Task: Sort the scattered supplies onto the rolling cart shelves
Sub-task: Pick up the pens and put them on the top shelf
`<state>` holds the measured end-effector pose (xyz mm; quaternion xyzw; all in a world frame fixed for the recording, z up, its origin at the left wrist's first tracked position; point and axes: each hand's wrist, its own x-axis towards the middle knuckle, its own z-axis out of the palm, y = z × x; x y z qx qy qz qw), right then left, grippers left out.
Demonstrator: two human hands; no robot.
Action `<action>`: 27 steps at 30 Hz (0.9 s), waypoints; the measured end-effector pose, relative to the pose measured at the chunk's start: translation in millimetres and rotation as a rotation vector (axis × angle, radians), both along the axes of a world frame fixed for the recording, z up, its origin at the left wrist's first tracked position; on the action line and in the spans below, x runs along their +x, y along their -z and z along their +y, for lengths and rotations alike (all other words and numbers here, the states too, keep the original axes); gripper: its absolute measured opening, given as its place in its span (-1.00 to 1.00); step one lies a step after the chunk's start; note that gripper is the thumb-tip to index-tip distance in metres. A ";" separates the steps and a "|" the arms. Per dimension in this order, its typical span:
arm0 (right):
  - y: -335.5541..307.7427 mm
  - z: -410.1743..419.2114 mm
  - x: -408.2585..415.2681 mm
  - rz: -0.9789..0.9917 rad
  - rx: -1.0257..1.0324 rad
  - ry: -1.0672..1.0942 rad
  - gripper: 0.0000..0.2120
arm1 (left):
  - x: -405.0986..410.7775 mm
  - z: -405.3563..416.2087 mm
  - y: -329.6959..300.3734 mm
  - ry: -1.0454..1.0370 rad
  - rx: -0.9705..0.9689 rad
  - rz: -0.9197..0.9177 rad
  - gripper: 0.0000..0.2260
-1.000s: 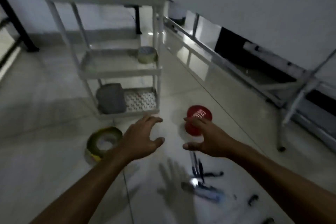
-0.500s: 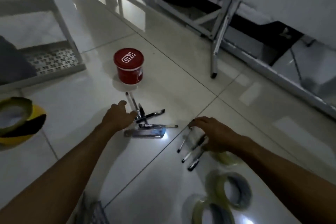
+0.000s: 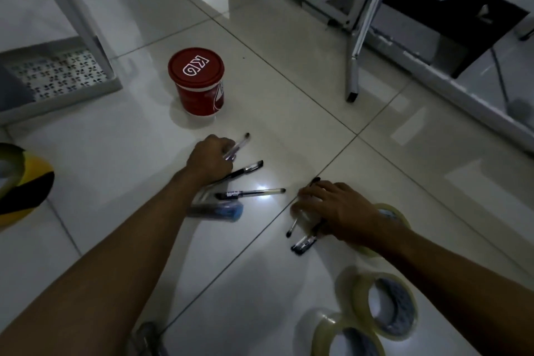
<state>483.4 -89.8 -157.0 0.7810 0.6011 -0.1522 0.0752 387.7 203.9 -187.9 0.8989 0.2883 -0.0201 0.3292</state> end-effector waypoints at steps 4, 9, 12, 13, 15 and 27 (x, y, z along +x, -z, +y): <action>-2.1 5.7 2.1 0.041 0.083 0.011 -0.52 | -0.2 -5.6 2.6 0.240 0.077 -0.001 -0.64; 2.3 10.0 3.1 0.049 0.073 0.042 -0.55 | -13.2 -12.9 -3.9 0.333 0.063 0.067 -0.47; 2.6 10.7 3.6 0.041 0.055 0.055 -0.54 | -20.7 -25.2 -3.5 0.484 0.182 0.136 -0.25; 2.2 10.7 3.2 0.043 0.045 0.057 -0.54 | -23.2 -31.3 -1.3 0.525 0.237 0.143 -0.22; 2.0 9.6 3.0 0.054 0.031 0.061 -0.53 | -26.5 -42.8 2.6 0.566 0.287 0.103 -0.28; 22.5 8.1 -9.6 -0.098 -0.065 0.019 -0.80 | -45.1 -50.0 7.3 0.553 0.464 0.125 -0.65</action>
